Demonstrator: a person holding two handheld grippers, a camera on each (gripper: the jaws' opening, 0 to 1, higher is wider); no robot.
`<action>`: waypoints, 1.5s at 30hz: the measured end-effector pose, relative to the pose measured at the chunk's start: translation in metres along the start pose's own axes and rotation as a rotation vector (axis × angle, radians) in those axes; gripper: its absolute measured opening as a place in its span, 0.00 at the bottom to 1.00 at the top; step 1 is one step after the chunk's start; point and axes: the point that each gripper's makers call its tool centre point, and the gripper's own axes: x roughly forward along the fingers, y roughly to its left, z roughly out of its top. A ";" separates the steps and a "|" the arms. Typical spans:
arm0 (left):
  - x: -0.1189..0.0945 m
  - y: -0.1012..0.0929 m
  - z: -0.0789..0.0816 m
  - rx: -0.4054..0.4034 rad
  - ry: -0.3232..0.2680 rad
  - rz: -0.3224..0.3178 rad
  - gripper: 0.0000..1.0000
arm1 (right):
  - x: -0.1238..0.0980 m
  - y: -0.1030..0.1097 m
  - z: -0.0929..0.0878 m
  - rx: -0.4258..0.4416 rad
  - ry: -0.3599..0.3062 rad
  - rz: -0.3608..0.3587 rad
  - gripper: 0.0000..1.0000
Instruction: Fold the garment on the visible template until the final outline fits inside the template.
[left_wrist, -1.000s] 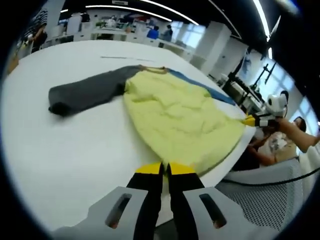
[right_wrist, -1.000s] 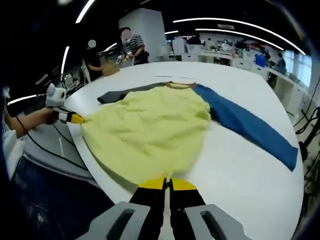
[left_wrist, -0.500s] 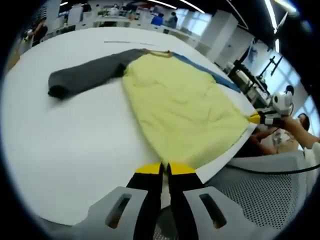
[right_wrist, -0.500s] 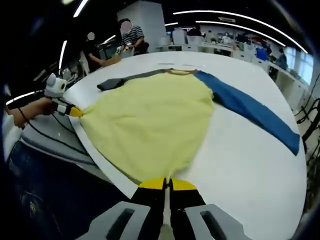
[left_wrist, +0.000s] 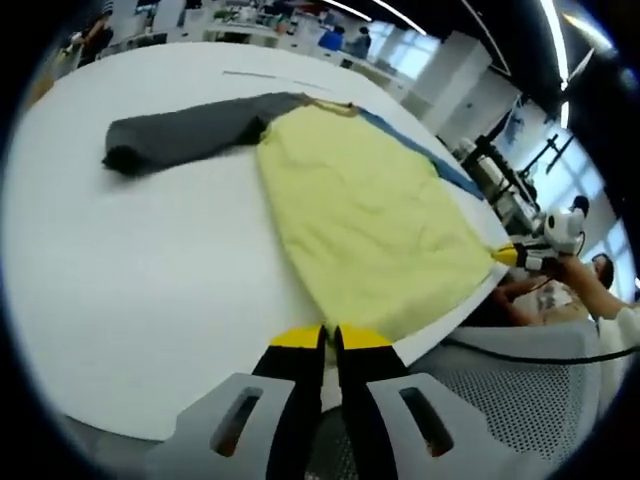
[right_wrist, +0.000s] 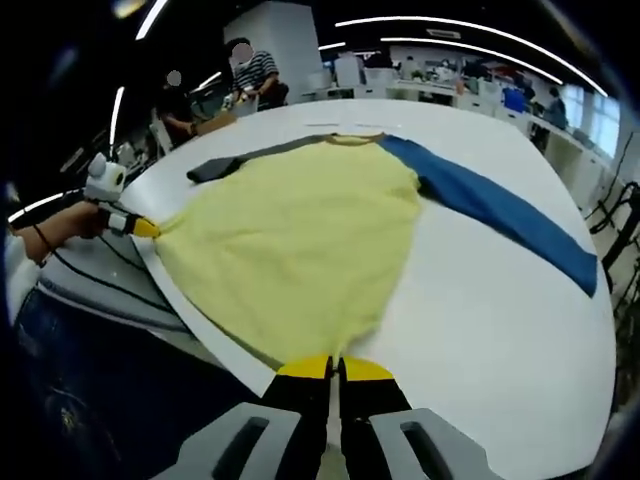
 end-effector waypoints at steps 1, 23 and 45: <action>-0.002 0.000 0.001 -0.009 -0.009 -0.006 0.02 | -0.001 0.000 0.001 0.009 0.001 0.000 0.00; -0.003 -0.005 -0.003 0.366 0.038 -0.046 0.12 | -0.001 -0.002 0.001 0.062 -0.014 0.013 0.03; -0.017 -0.009 -0.004 0.026 0.101 0.000 0.00 | -0.017 0.002 0.023 0.098 -0.056 -0.001 0.00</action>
